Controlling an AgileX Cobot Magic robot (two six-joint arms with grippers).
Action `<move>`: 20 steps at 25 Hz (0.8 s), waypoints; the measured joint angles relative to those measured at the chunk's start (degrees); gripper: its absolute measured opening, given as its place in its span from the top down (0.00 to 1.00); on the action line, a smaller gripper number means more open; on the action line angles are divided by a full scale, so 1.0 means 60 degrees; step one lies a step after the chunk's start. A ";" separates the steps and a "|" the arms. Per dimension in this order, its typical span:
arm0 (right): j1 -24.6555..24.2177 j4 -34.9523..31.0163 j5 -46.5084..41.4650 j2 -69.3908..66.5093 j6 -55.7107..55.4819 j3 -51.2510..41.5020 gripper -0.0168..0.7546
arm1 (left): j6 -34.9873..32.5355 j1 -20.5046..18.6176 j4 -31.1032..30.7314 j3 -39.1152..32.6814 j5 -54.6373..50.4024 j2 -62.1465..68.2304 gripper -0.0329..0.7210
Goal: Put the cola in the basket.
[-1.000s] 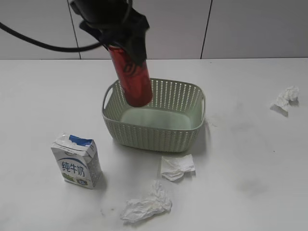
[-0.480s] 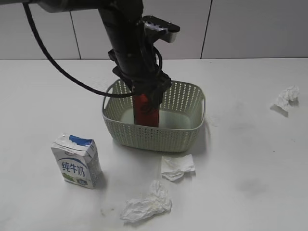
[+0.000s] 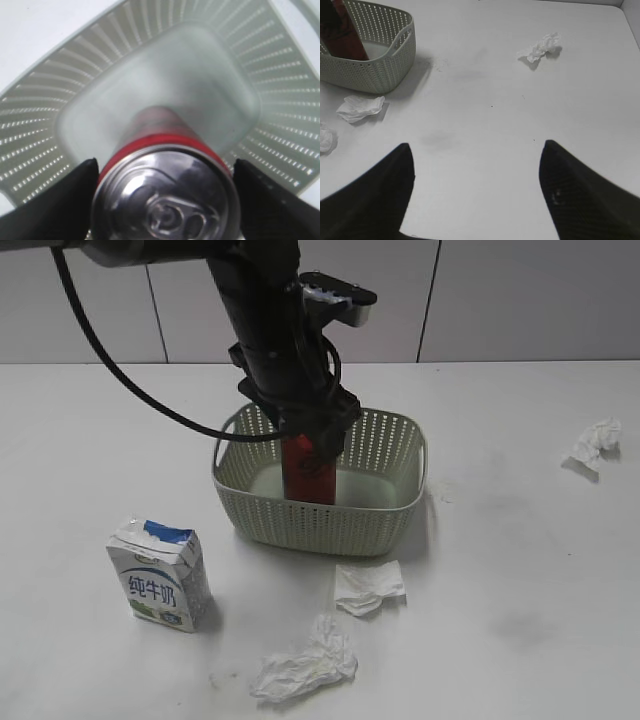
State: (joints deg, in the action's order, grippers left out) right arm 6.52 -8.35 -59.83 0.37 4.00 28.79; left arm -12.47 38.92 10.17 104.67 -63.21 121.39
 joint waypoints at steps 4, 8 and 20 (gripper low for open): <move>0.0000 0.0000 0.0000 0.0000 -0.0010 0.0000 0.21 | 0.0000 0.0000 0.0112 0.0200 -0.0081 -0.0060 0.11; 0.0000 -0.0045 0.0000 0.0000 -0.0010 0.0000 0.21 | 0.0035 0.0000 0.0132 0.0806 -0.0543 -0.0406 0.12; 0.0000 -0.0227 0.0000 0.0000 -0.0002 0.0000 0.21 | 0.1071 -0.1588 -0.0628 0.2069 -0.1078 -0.1360 0.15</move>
State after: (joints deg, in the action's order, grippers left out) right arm 6.52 -9.71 -59.83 0.37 3.99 28.79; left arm -6.04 29.39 6.41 117.08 -69.68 113.23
